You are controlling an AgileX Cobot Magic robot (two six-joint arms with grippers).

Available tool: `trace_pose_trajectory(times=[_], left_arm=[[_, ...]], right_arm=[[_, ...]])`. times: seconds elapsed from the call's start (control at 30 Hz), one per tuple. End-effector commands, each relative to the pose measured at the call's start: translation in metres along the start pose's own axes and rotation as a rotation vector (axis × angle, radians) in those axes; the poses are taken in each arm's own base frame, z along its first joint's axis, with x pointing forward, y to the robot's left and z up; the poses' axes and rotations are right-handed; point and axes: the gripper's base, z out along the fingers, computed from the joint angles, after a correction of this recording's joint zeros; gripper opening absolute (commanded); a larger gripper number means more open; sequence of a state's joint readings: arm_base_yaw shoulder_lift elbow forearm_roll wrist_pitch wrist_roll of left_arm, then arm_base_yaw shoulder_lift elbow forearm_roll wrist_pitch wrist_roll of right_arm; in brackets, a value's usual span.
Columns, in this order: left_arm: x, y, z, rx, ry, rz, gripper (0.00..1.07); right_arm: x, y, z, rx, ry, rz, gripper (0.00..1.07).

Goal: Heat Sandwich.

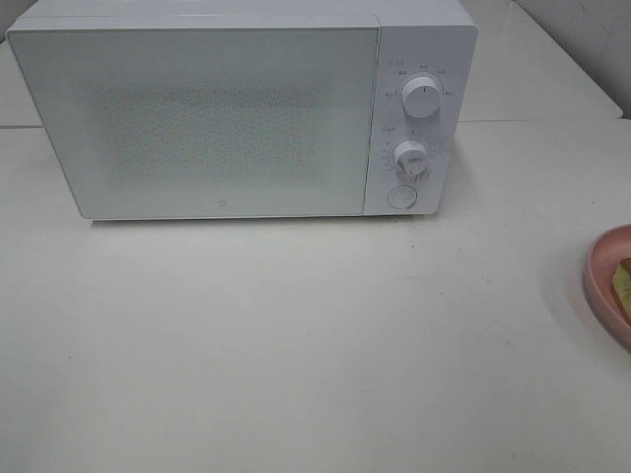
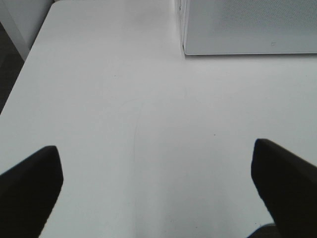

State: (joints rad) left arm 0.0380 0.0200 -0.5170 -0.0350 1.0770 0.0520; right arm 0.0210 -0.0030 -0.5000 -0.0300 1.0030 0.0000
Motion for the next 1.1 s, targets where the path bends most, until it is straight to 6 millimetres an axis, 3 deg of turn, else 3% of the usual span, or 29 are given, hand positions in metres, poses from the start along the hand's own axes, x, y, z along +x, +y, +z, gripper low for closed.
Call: trace_pose_trajectory(times=[0.03,1.1], left_arm=[[0.0037,-0.0003,-0.0071,-0.001,-0.063,-0.003,0.98],[0.0034,-0.0002,-0.0067,0.006,-0.061,0.001,0.98]], right_arm=[[0.0022,0.0001,-0.003,0.006,-0.029,0.005,0.76],[0.0022,0.0001,-0.003,0.006,-0.029,0.005,0.76]])
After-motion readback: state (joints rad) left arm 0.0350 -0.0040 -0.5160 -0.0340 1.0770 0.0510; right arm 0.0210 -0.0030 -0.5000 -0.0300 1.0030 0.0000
